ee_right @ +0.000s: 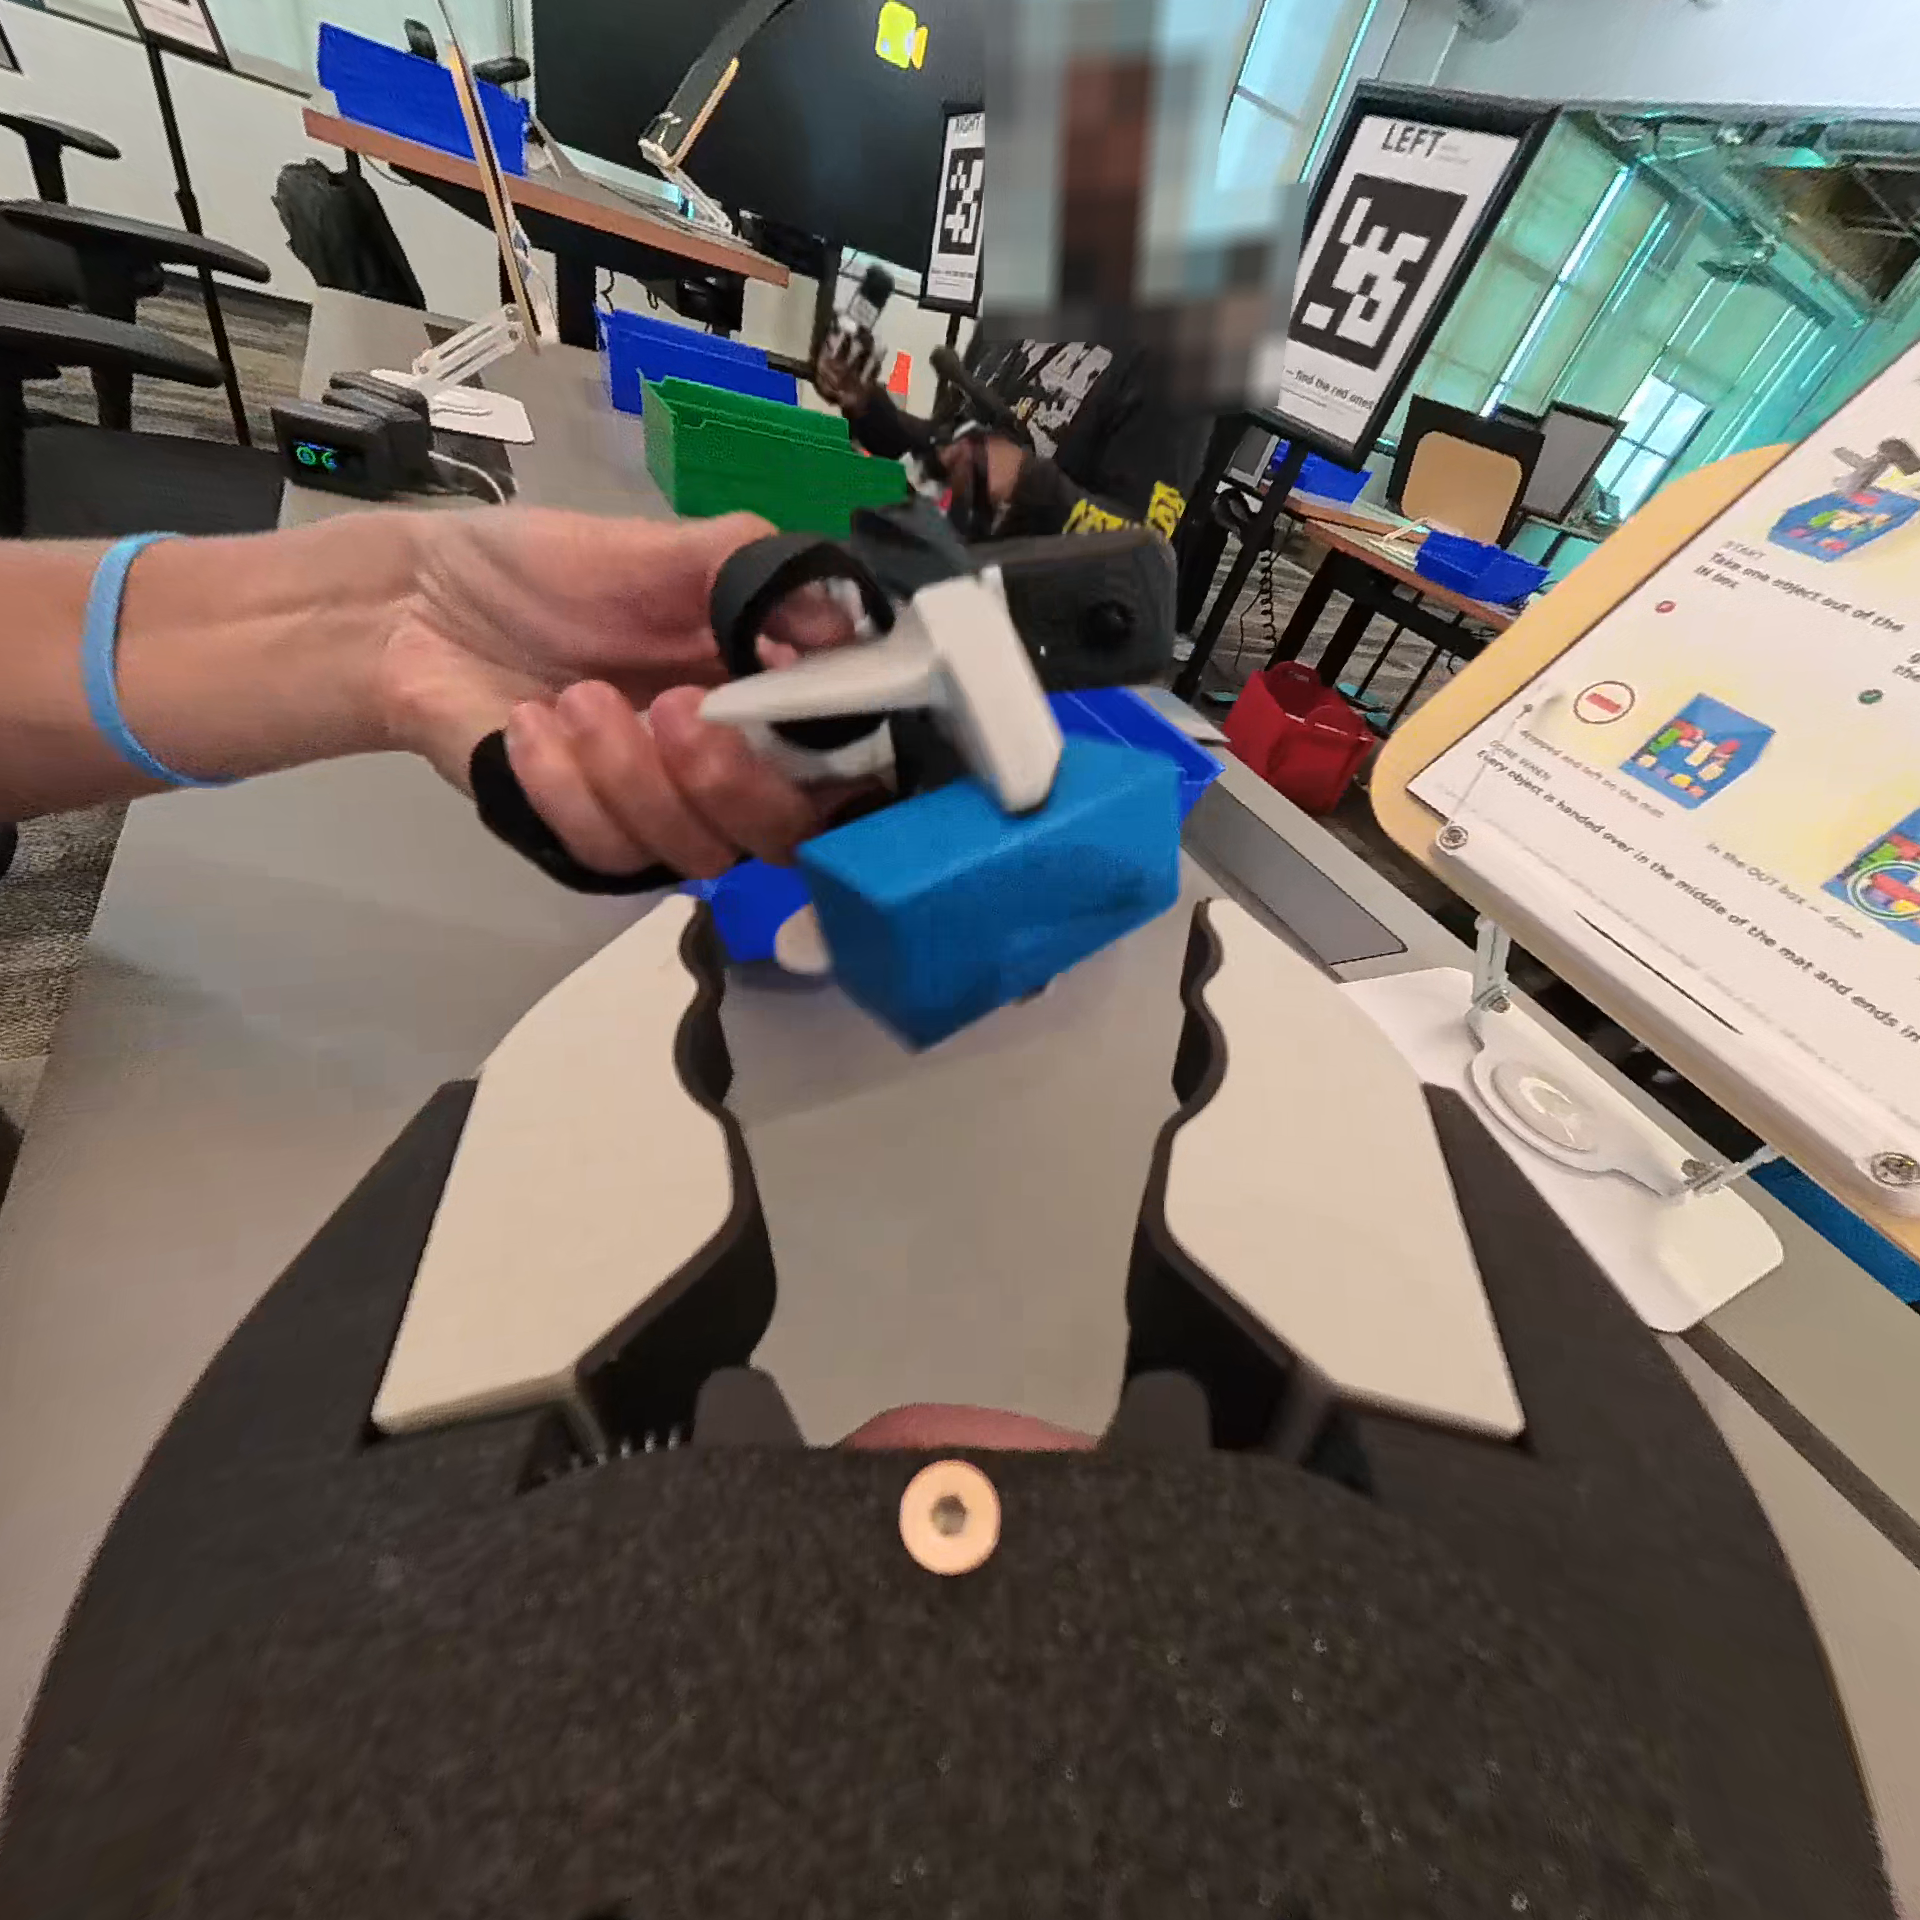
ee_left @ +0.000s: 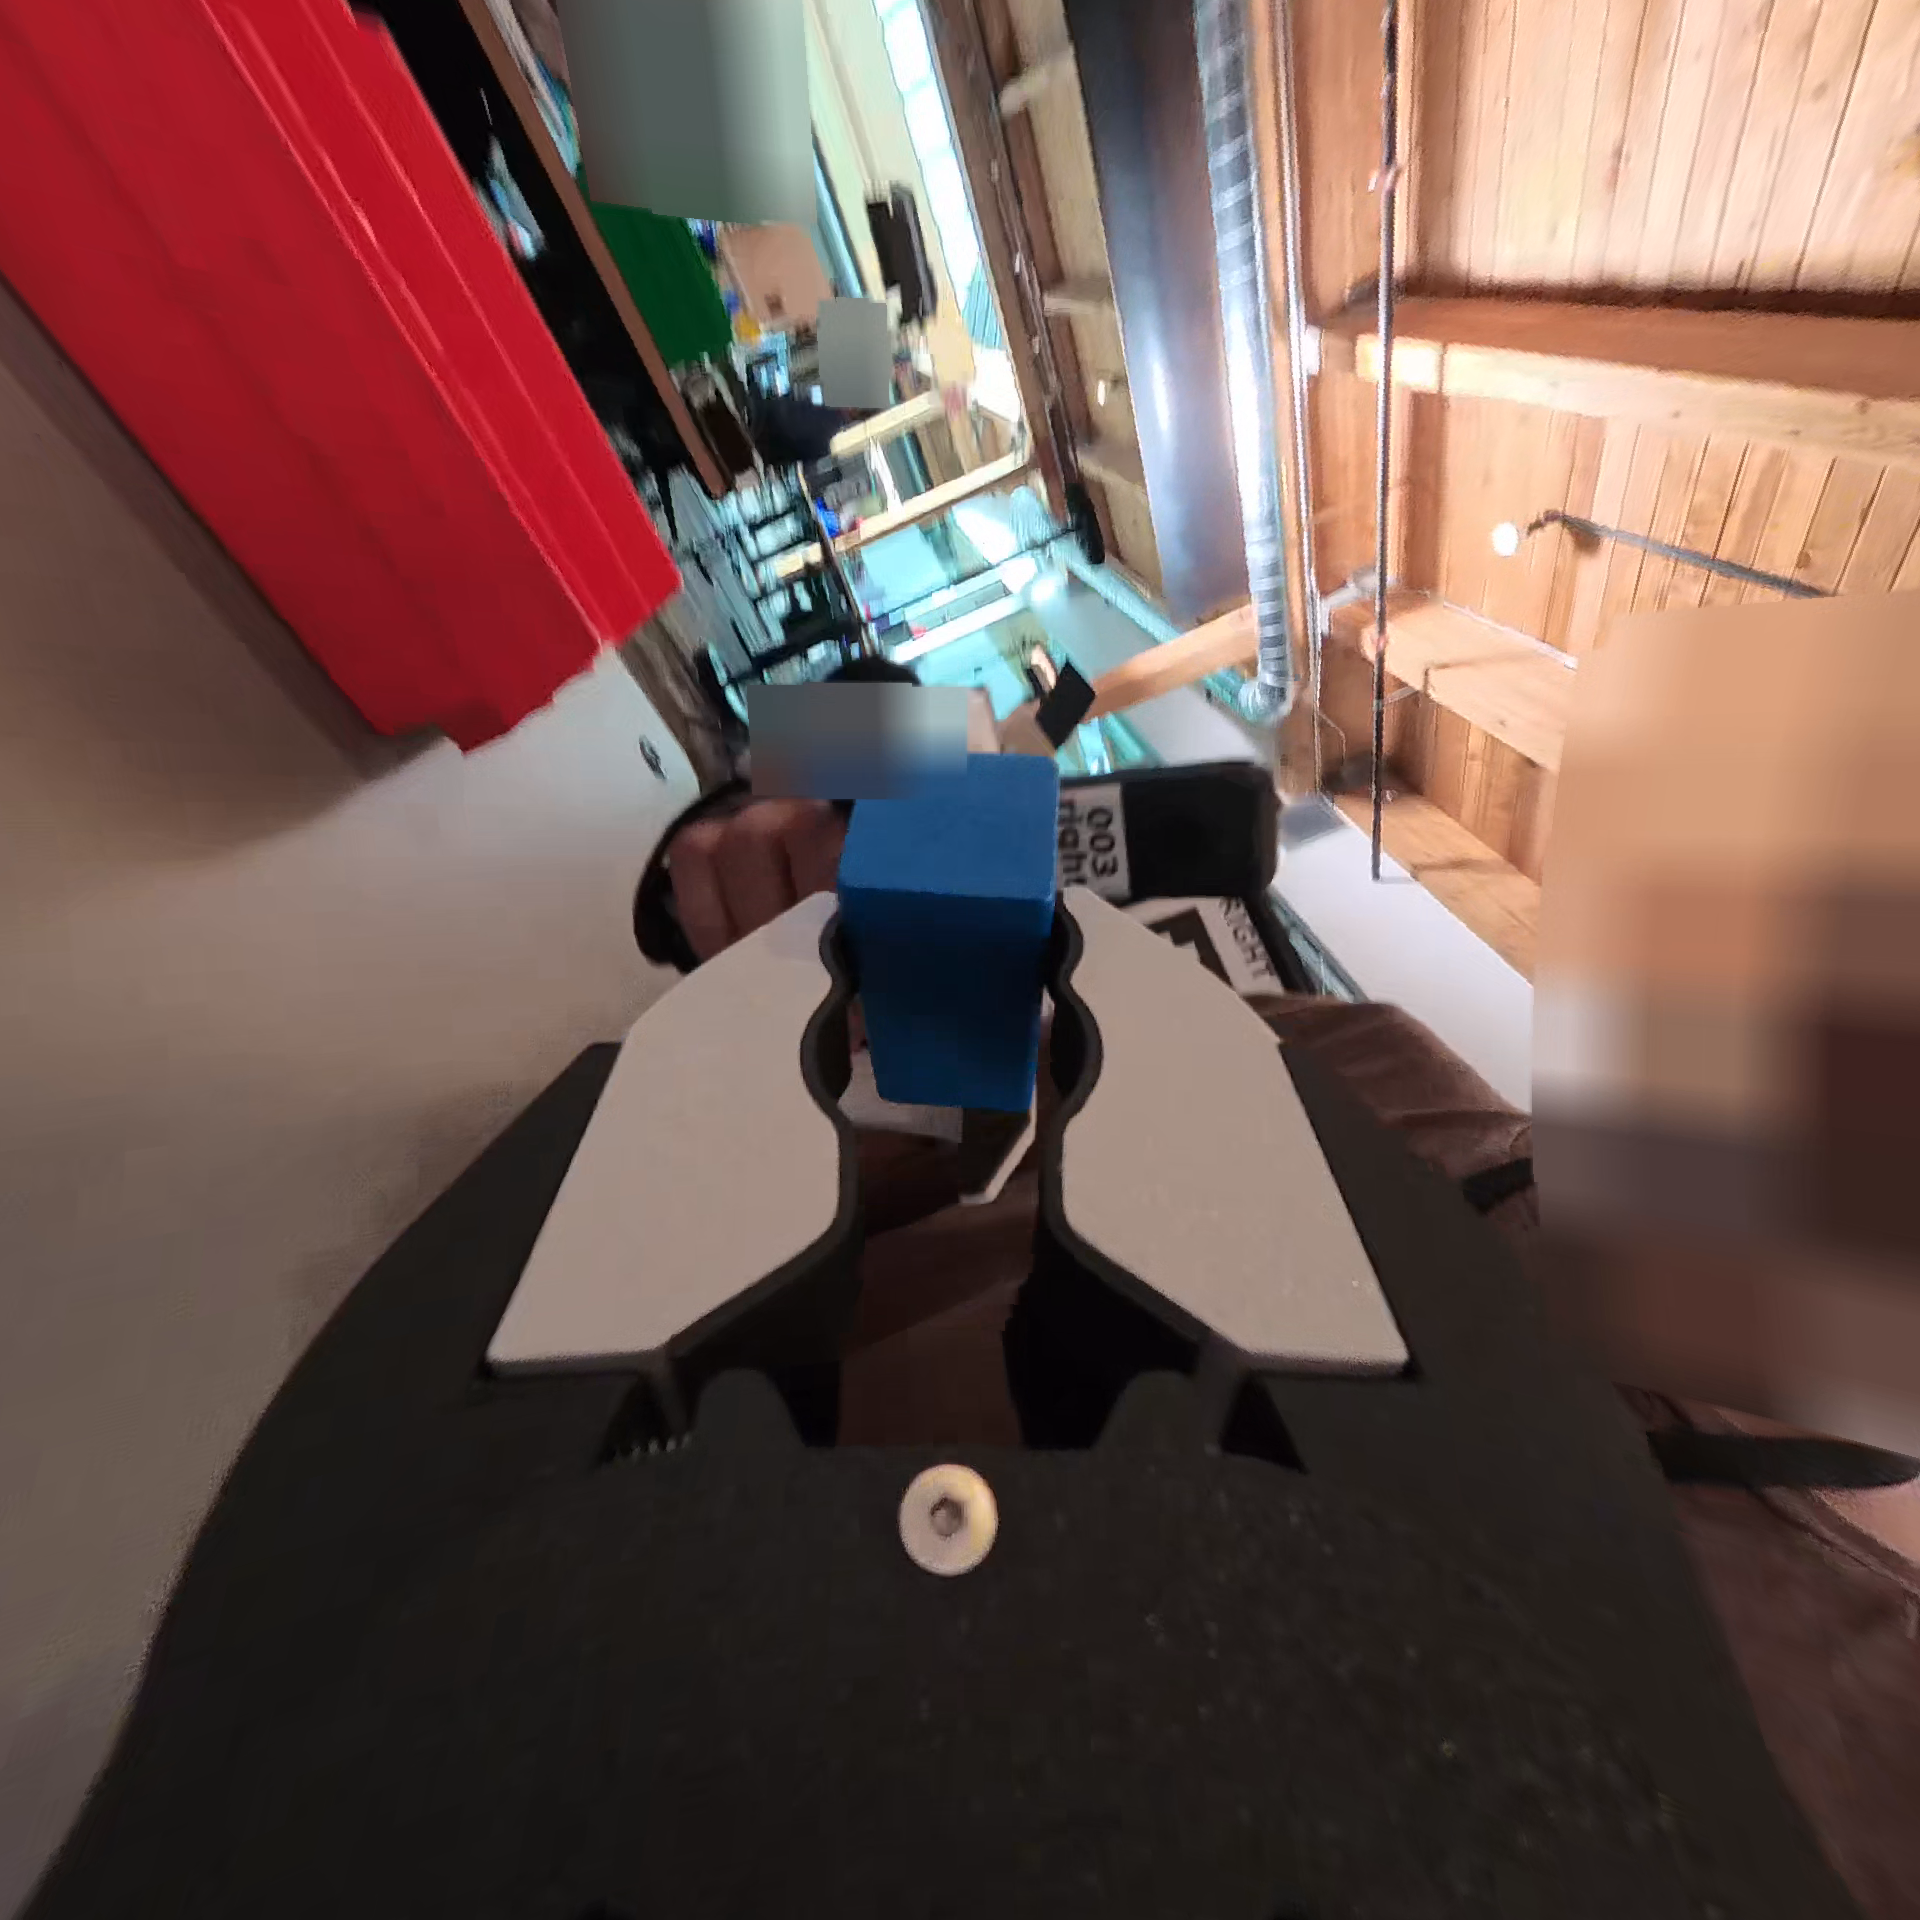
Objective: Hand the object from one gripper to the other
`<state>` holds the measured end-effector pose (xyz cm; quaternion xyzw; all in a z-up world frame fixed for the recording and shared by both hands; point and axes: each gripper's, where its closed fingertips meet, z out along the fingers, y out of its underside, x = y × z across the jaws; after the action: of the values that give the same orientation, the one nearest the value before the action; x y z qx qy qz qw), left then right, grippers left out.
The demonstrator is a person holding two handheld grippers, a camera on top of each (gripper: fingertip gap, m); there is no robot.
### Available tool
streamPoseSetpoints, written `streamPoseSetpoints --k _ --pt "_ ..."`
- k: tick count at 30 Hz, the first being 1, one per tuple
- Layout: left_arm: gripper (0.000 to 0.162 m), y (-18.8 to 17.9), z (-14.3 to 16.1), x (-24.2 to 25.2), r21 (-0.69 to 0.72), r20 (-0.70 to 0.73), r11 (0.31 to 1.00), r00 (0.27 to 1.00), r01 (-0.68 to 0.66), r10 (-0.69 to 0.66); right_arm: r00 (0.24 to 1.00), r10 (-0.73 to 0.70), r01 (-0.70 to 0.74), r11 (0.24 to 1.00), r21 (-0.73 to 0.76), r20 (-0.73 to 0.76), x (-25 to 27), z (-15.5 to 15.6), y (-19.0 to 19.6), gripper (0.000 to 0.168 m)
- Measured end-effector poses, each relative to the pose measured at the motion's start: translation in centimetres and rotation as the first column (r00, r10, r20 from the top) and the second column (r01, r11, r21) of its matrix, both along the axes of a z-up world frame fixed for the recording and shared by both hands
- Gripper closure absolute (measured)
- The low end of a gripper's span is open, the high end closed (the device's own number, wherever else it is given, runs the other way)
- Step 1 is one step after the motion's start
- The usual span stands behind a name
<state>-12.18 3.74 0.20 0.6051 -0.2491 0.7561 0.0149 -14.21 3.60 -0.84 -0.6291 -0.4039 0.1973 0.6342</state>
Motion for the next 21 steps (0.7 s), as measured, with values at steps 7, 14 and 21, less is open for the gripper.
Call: streamPoseSetpoints --k 7,14,21 --pt "0.127 -3.7 -1.5 1.0 -0.018 -0.016 0.99 0.99 0.142 -0.142 0.997 0.059 -0.058 0.998 -0.014 0.05 0.5 -1.2 -2.2 0.096" --pt "0.092 -5.4 -2.1 -1.2 0.14 -0.006 0.983 0.993 0.115 -0.116 0.967 -0.138 0.146 0.989 -0.02 0.216 7.0 -0.5 -2.8 0.096" --pt "0.094 -9.5 -5.9 -5.1 0.19 -0.073 0.976 0.993 0.105 -0.093 0.629 -0.549 0.77 0.534 -0.348 0.55 30.7 -4.4 -2.7 0.096"
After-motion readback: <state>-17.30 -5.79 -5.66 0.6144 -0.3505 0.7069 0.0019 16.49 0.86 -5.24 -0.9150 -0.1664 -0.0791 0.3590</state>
